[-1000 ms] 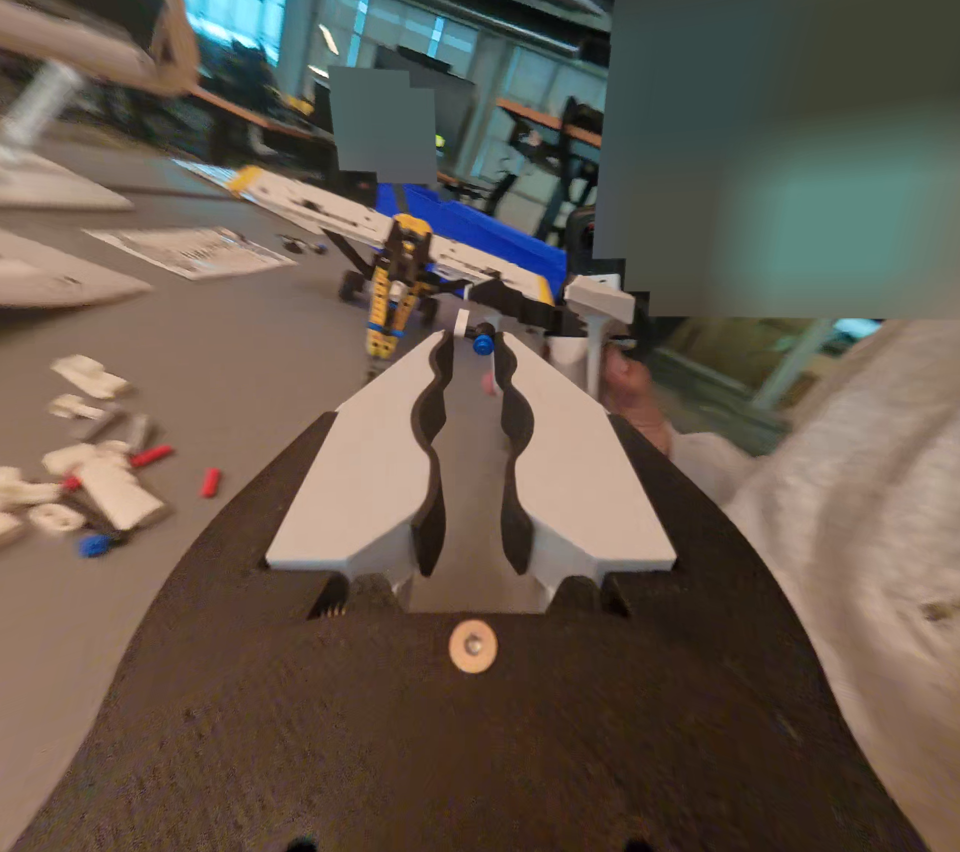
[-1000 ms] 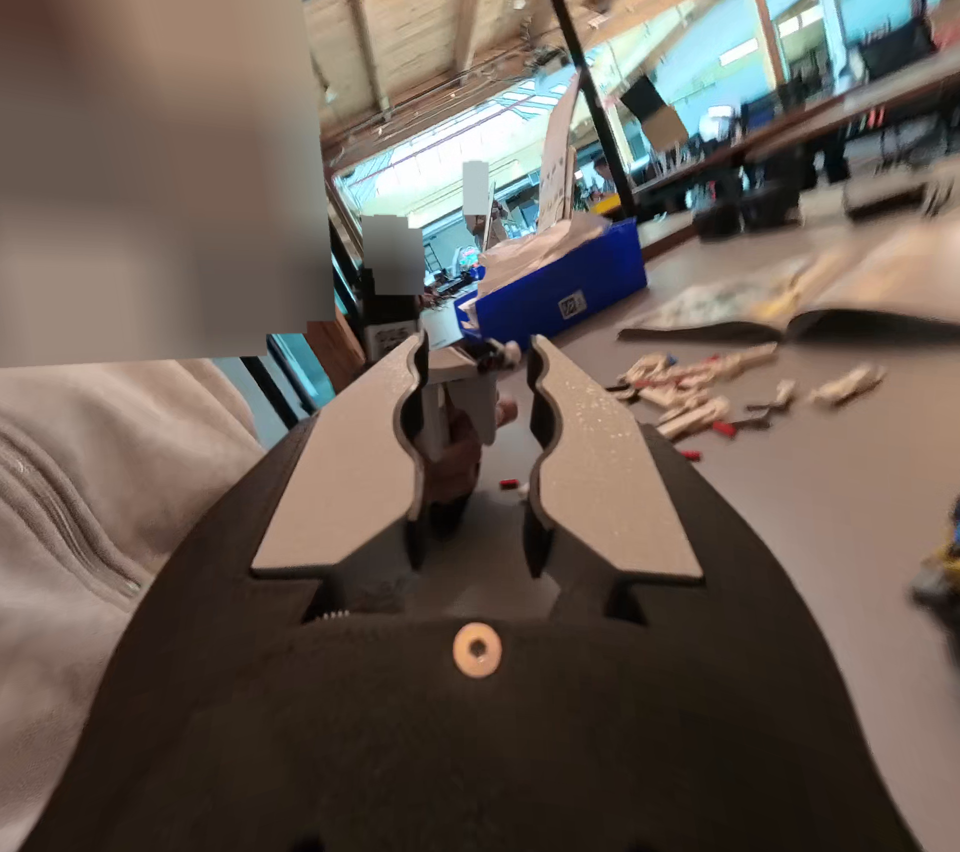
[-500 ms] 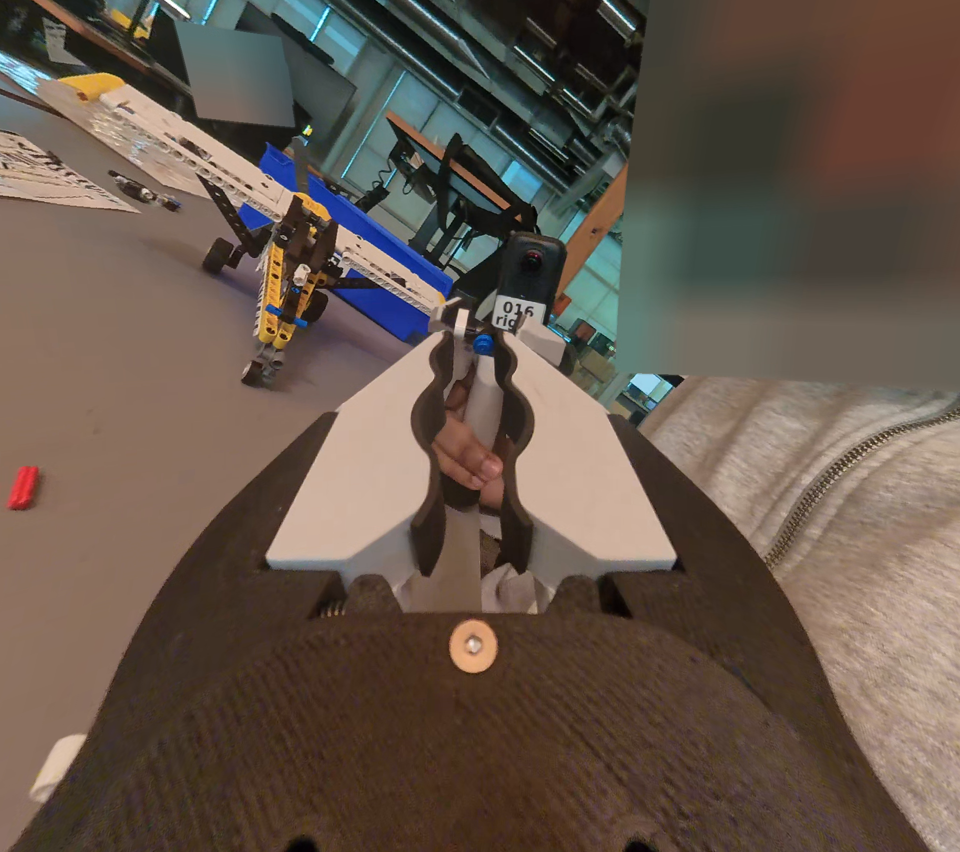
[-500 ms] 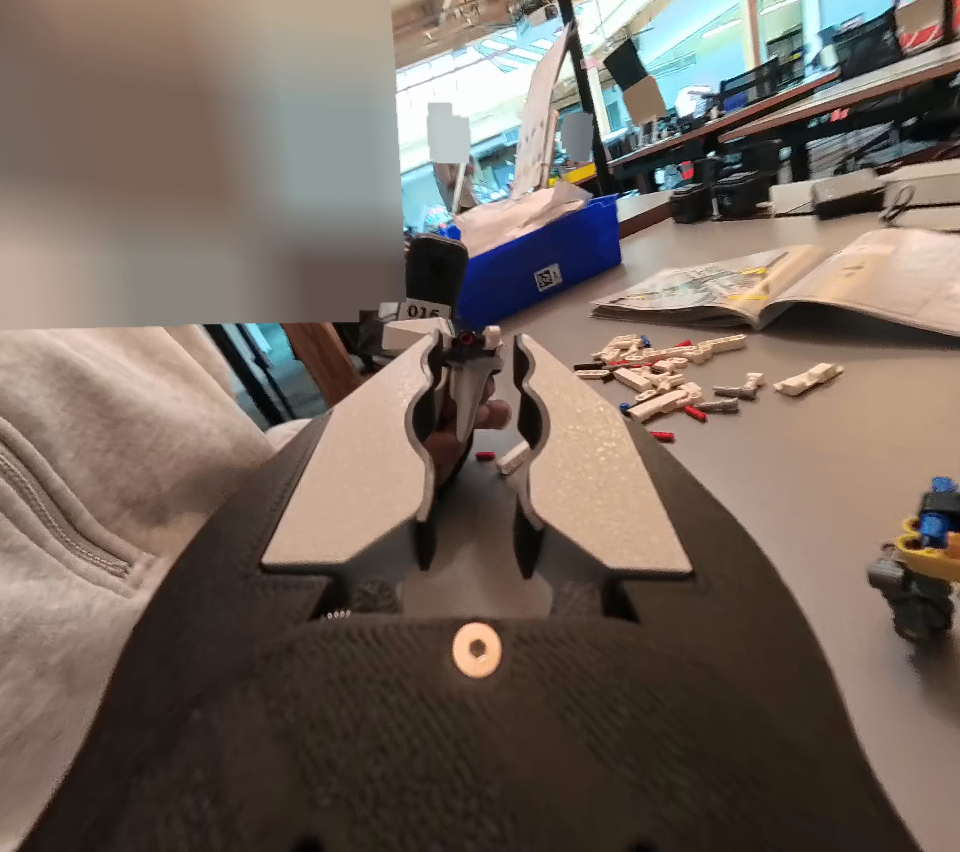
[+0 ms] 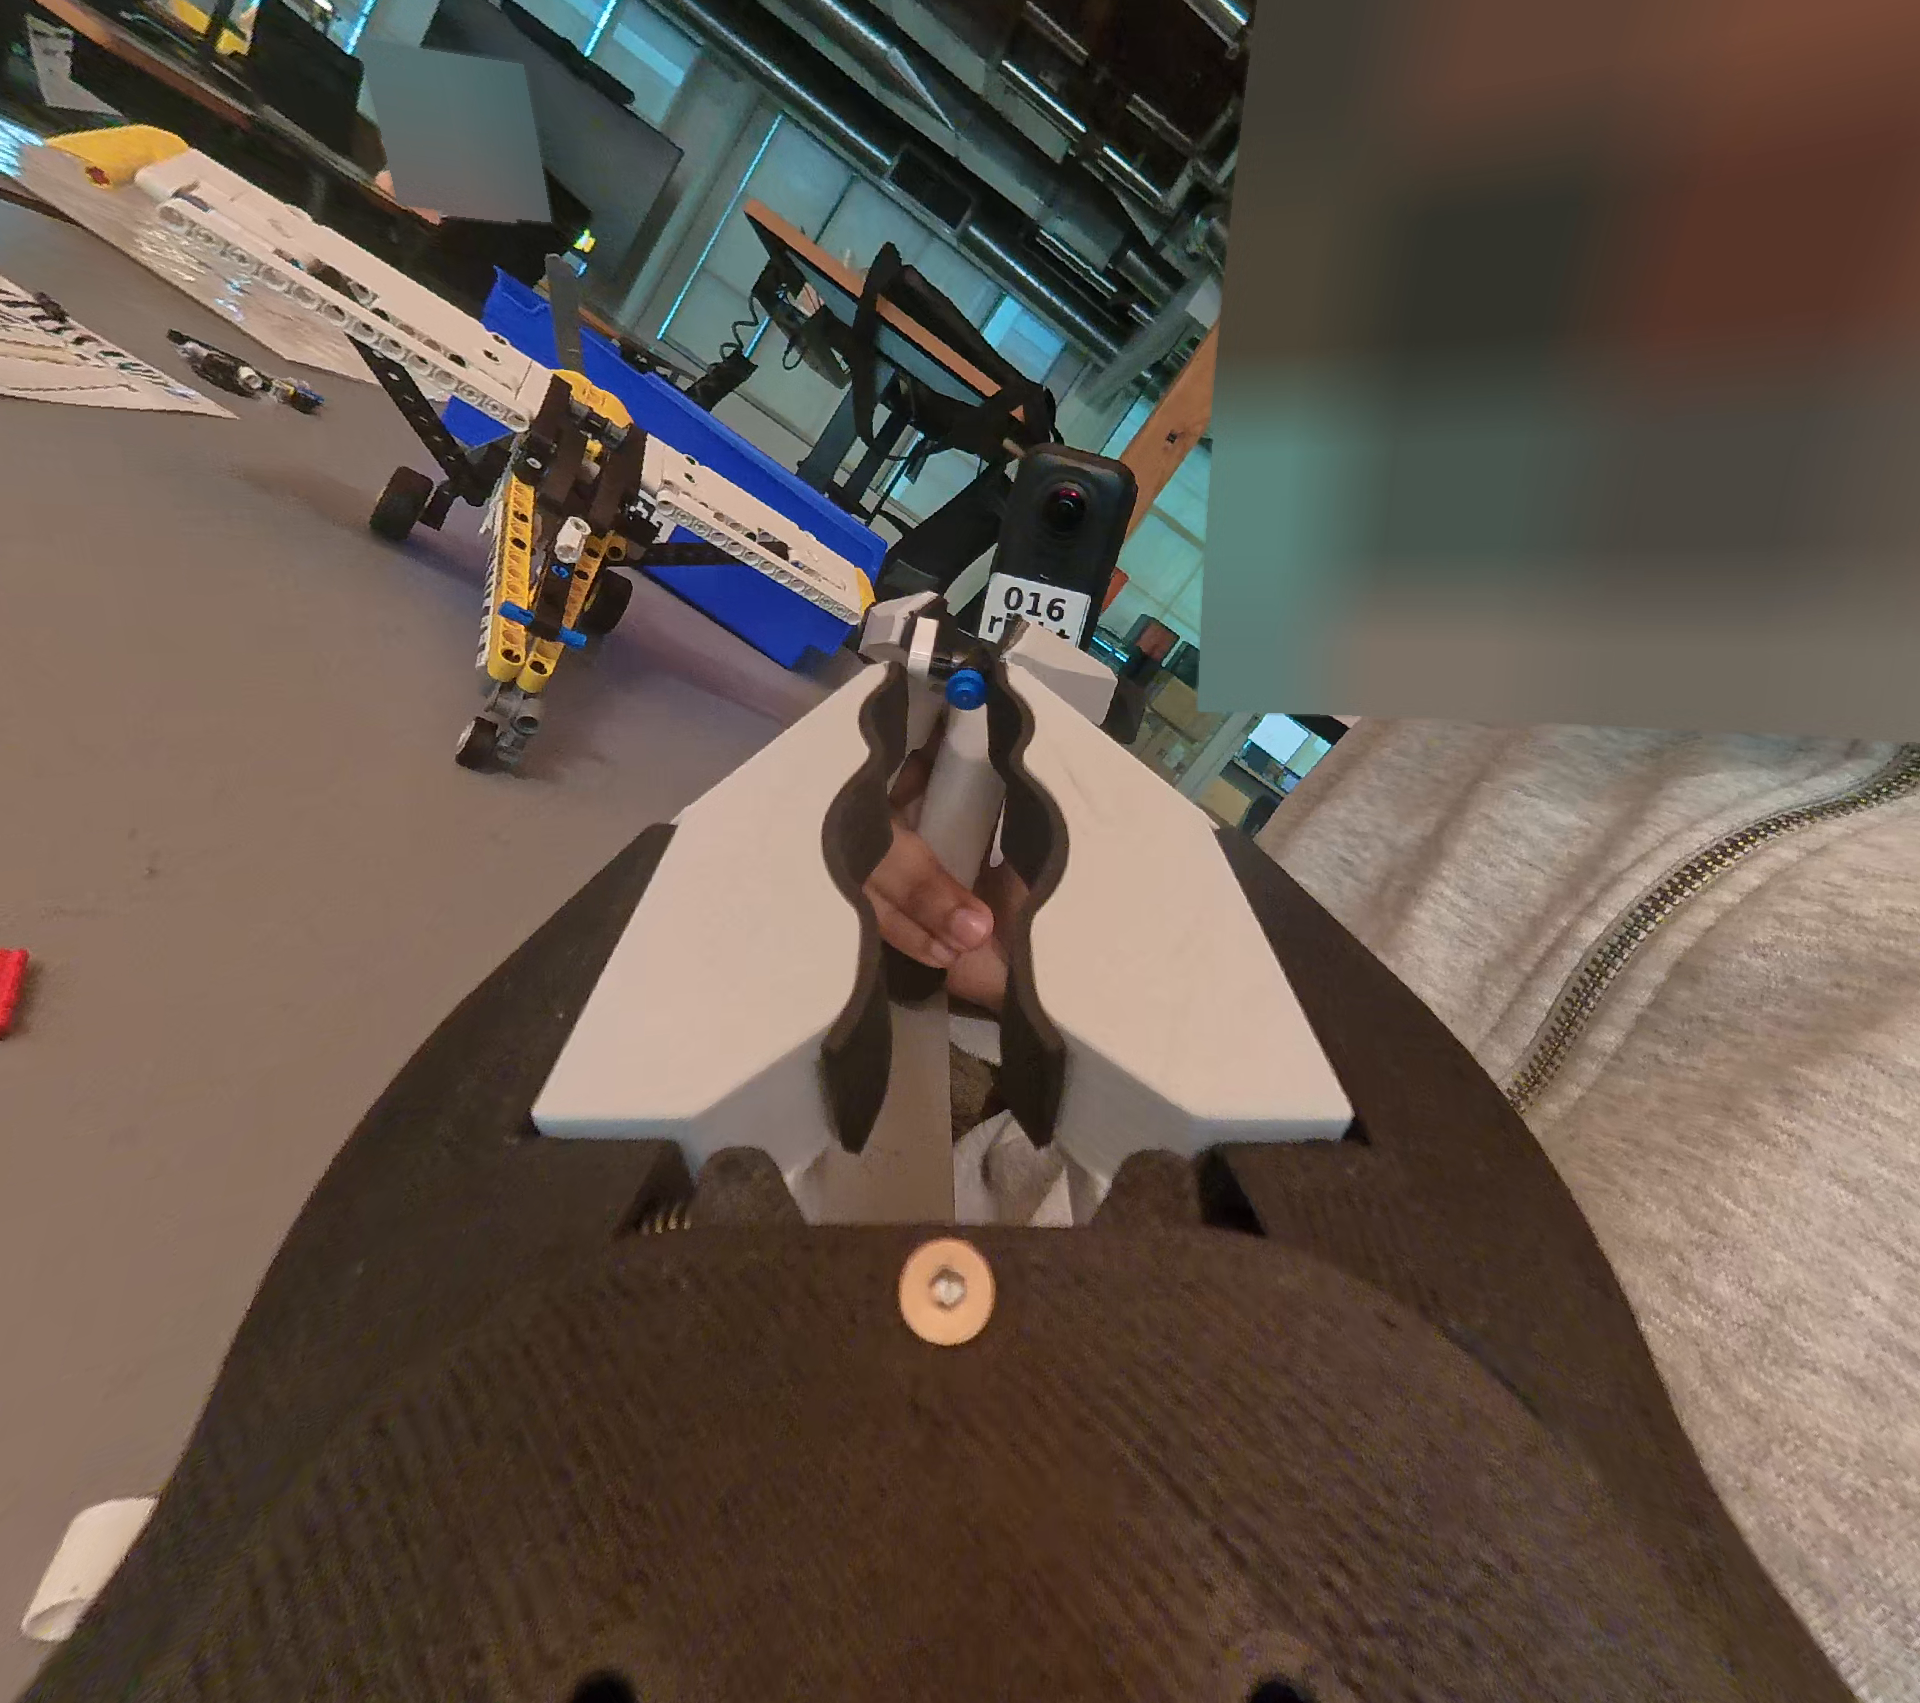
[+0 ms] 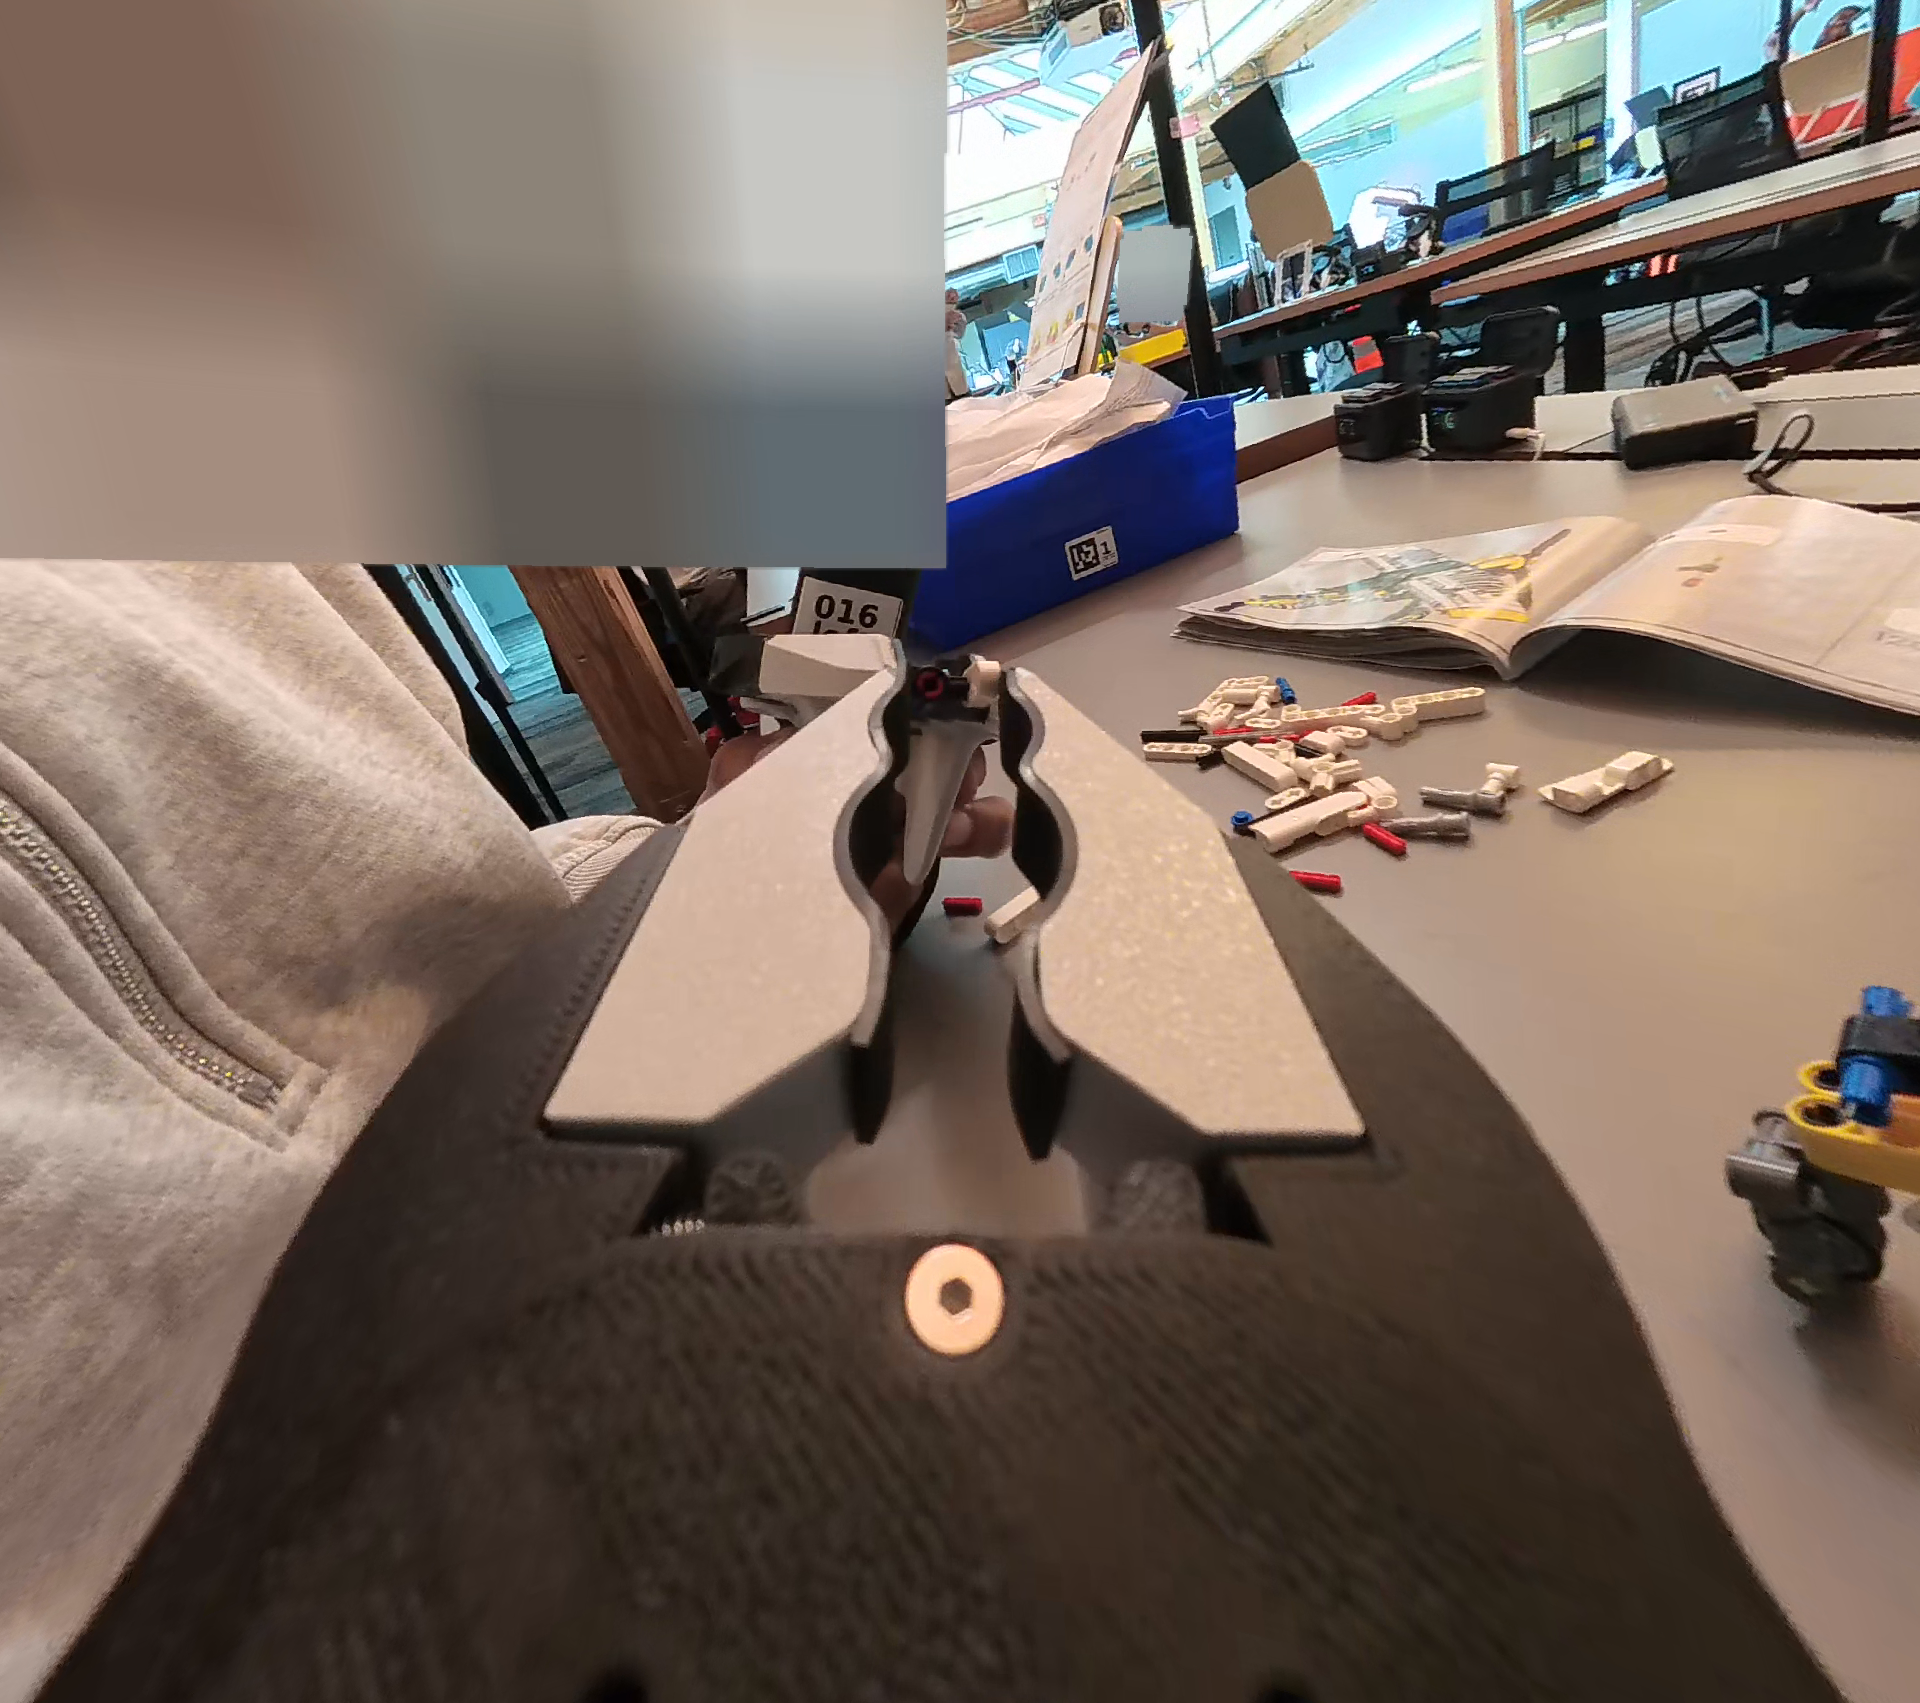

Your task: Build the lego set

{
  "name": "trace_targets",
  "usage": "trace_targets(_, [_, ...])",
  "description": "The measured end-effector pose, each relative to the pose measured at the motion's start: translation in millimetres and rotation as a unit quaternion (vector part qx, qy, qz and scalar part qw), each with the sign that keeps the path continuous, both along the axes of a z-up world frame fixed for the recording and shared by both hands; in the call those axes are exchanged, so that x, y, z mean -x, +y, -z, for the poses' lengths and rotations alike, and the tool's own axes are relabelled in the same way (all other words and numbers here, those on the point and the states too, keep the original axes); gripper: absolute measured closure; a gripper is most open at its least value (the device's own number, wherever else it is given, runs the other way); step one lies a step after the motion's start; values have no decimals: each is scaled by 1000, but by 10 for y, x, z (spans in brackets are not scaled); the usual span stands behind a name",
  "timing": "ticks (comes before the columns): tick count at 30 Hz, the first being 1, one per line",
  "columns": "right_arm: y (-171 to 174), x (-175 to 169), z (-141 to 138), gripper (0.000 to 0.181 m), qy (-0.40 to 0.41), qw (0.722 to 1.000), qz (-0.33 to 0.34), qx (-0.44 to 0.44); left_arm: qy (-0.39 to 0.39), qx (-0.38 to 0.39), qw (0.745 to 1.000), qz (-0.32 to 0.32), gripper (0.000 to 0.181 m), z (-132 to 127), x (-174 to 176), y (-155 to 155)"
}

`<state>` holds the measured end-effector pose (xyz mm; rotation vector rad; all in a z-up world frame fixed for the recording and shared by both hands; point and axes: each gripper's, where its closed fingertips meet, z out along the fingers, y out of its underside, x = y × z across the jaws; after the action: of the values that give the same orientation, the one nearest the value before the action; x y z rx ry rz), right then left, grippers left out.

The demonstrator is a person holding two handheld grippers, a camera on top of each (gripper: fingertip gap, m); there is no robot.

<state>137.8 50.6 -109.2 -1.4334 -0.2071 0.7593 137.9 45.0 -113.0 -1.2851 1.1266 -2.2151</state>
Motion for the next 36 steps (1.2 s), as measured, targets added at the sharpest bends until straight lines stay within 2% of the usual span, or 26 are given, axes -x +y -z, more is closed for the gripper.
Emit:
trace_targets(15, [-8, -8, 36, 170, 19, 999, -22, 20, 8, 1, 1000, 7, 170, 20, -5, -16])
trace_targets(16, [-1, -25, 59, 179, 21, 999, -18, 30, 3, 4, 1000, 12, 170, 5, 8, -24])
trace_targets(20, [-10, -14, 53, 179, 18, 999, -19, 26, 0, -4, 1000, 10, 170, 1, 17, -37])
trace_targets(24, [2, -21, 40, 178, 11, 1000, -10, 19, 1, -6, 1000, 5, 170, 3, 11, -31])
trace_targets(27, [-54, 30, -9, 158, 24, 999, -45, 1, 2, -1, 1000, 4, 170, 4, 9, -15])
trace_targets(31, [-53, -16, -22, 164, 43, 998, -46, 2, 2, -9, 1000, 17, 170, 4, 17, -75])
trace_targets(36, [-64, 41, -11, 163, 22, 999, -49, -1, 3, -6, 1000, 27, 170, 8, 18, -106])
